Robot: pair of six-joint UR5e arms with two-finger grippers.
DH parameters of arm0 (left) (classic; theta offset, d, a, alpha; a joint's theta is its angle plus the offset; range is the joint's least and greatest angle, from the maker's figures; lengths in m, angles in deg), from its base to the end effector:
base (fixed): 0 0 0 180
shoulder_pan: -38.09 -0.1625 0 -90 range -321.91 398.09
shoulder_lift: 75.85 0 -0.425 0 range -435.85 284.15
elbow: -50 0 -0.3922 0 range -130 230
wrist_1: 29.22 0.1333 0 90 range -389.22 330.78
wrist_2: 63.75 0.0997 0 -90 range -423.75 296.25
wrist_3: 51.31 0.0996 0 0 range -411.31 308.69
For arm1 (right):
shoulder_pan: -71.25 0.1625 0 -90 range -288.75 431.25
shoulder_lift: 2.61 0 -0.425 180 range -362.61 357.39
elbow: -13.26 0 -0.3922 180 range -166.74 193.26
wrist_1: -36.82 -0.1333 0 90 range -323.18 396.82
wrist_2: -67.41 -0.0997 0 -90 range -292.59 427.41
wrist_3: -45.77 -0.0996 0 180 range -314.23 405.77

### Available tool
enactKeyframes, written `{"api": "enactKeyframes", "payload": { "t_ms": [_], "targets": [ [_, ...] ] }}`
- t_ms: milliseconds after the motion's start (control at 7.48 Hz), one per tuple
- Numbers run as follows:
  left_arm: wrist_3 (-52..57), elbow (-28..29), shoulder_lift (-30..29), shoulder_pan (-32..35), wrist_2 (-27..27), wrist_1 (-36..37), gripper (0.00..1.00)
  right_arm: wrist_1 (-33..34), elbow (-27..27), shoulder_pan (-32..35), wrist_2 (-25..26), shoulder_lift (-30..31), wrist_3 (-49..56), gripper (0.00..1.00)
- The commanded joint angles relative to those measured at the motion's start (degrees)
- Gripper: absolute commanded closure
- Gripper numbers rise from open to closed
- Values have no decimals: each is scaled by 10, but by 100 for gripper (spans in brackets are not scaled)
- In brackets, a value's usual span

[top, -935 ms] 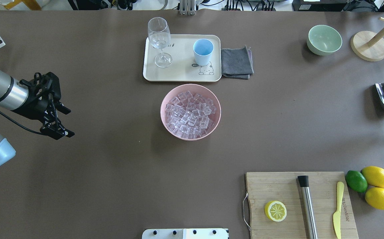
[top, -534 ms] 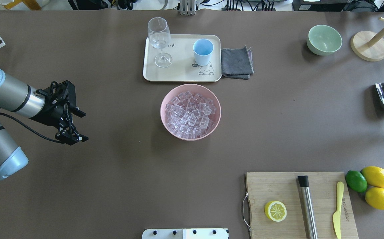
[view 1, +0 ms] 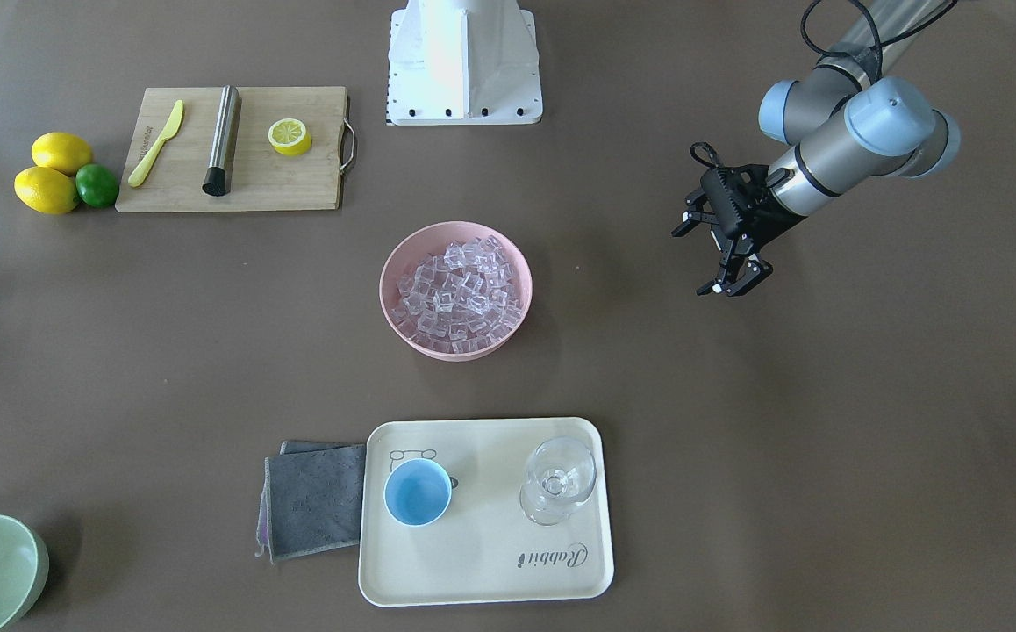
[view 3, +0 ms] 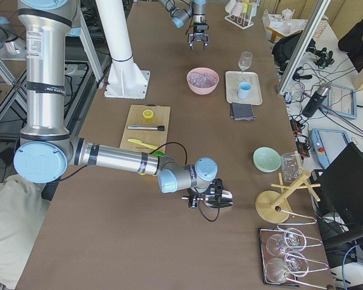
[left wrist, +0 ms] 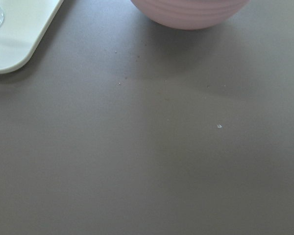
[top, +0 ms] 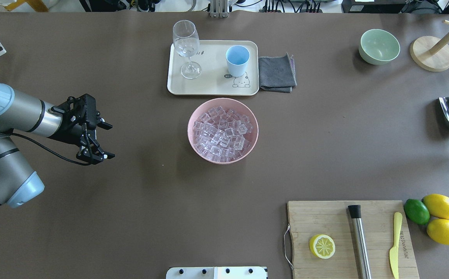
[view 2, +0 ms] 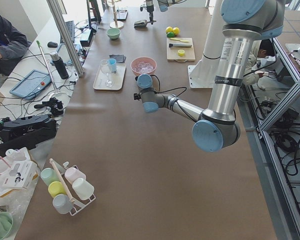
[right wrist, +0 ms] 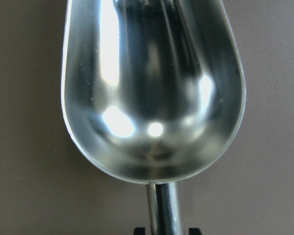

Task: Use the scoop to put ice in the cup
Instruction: 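Move the left gripper toward the pink bowl while the right grasps the scoop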

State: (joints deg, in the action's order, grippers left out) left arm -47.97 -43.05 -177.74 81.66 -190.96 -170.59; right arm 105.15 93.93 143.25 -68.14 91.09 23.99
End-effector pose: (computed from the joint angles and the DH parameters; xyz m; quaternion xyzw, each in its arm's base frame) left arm 0.3693 -0.4522 0.4178 0.3840 0.4388 0.4922 0.6464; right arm -0.0841 -0.4602 0.7290 -0.0660 -0.3866 0.0012 0.9199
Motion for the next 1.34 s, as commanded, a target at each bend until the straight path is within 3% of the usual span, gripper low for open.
{"api": "enactKeyframes", "payload": {
  "t_ms": [0, 134, 267, 534, 668, 802, 935, 1202],
  "targets": [
    [24, 82, -42, -7, 12, -93, 1, 0, 21, 2, -11, 16, 1, 100],
    [25, 101, -51, -7, 12, -122, 1, 7, 43, 2, -11, 27, 1, 100],
    [23, 109, -52, -6, 12, -155, 1, 54, 95, 4, -9, 39, 0, 100],
    [-7, 121, -52, -5, 36, -225, 1, 213, 215, 31, -11, 43, 46, 100],
    [-31, 138, -52, -8, 60, -279, 1, 311, 245, 66, -23, 37, 113, 100],
    [-49, 155, -56, -12, 78, -335, 1, 450, 266, 101, -23, 0, 204, 100],
    [-73, 174, -57, -18, 100, -388, 1, 569, 275, 114, -12, -63, 224, 100],
    [-85, 176, -64, -49, 156, -441, 1, 572, 282, 113, 14, -72, 228, 100]
  ]
}}
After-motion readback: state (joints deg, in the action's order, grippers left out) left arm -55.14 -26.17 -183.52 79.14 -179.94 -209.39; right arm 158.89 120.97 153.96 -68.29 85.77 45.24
